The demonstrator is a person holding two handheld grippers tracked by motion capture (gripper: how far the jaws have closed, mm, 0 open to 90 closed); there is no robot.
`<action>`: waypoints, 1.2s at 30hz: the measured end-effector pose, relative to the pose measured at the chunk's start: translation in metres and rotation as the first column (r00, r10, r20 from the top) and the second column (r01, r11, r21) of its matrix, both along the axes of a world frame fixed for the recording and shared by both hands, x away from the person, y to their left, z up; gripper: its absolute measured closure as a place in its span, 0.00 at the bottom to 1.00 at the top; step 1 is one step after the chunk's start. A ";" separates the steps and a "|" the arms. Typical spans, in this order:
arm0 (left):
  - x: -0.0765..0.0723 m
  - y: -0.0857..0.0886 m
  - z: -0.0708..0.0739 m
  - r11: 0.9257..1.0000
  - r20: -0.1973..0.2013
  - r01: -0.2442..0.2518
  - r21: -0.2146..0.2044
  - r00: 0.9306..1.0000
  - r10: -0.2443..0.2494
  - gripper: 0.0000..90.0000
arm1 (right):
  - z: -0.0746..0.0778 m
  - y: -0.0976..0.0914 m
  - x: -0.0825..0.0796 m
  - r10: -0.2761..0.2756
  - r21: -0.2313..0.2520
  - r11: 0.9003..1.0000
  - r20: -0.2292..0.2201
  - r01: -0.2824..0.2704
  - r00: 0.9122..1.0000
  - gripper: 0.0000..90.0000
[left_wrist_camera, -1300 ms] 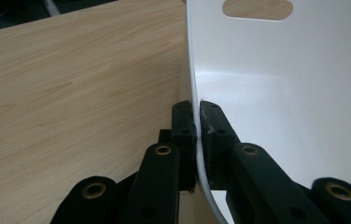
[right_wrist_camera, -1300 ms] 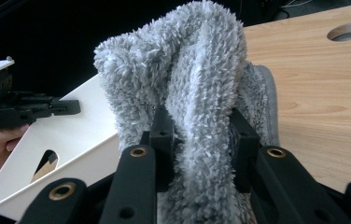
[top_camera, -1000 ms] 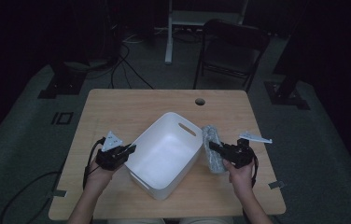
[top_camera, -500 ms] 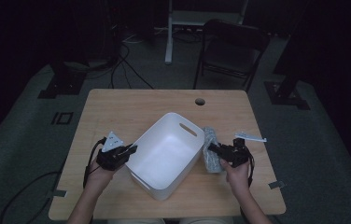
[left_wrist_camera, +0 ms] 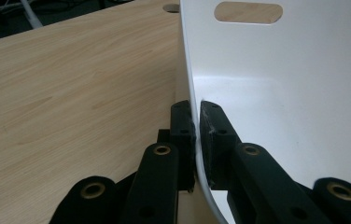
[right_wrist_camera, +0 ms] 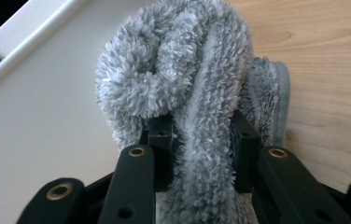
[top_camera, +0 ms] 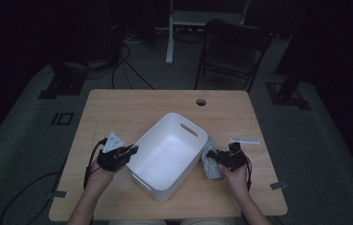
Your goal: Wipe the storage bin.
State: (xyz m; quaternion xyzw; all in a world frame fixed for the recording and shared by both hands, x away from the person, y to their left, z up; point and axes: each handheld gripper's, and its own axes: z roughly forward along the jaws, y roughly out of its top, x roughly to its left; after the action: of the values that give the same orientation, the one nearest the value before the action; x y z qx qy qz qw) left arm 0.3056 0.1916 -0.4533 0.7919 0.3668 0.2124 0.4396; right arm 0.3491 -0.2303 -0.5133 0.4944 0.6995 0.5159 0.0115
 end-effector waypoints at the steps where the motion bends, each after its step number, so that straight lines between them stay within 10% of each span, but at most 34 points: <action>1: 0.000 0.000 0.000 1.000 0.001 -0.002 -0.002 1.000 0.002 0.94 | 0.000 0.000 0.000 0.000 -0.007 1.000 0.006 0.000 1.000 0.76; 12: -0.001 -0.001 0.000 1.000 0.003 -0.008 0.004 1.000 0.008 0.94 | -0.008 0.009 0.004 0.021 -0.138 0.990 -0.007 -0.022 1.000 0.76; 21: 0.000 -0.001 0.000 1.000 -0.002 -0.016 -0.003 1.000 0.016 0.94 | -0.028 0.009 0.010 0.017 -0.140 0.990 -0.090 -0.030 0.996 0.77; 27: 0.000 -0.001 0.000 1.000 -0.006 -0.024 -0.008 1.000 0.024 0.94 | 0.009 -0.007 -0.008 -0.010 -0.073 0.997 0.039 0.013 0.999 0.77; 31: 0.000 -0.001 0.000 1.000 -0.009 -0.028 -0.009 1.000 0.028 0.94 | 0.041 -0.015 -0.027 0.004 0.021 1.000 0.167 -0.007 0.986 0.77; 36: 0.000 -0.001 0.000 1.000 -0.009 -0.018 -0.014 1.000 0.018 0.94 | 0.048 -0.003 -0.031 0.022 -0.017 1.000 0.188 -0.019 0.982 0.77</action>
State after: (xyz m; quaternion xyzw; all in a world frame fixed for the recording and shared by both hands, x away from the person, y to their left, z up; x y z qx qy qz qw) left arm 0.3058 0.1905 -0.4534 0.7863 0.3772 0.2103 0.4419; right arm 0.3184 -0.2332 -0.4652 0.4360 0.7043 0.5550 0.0760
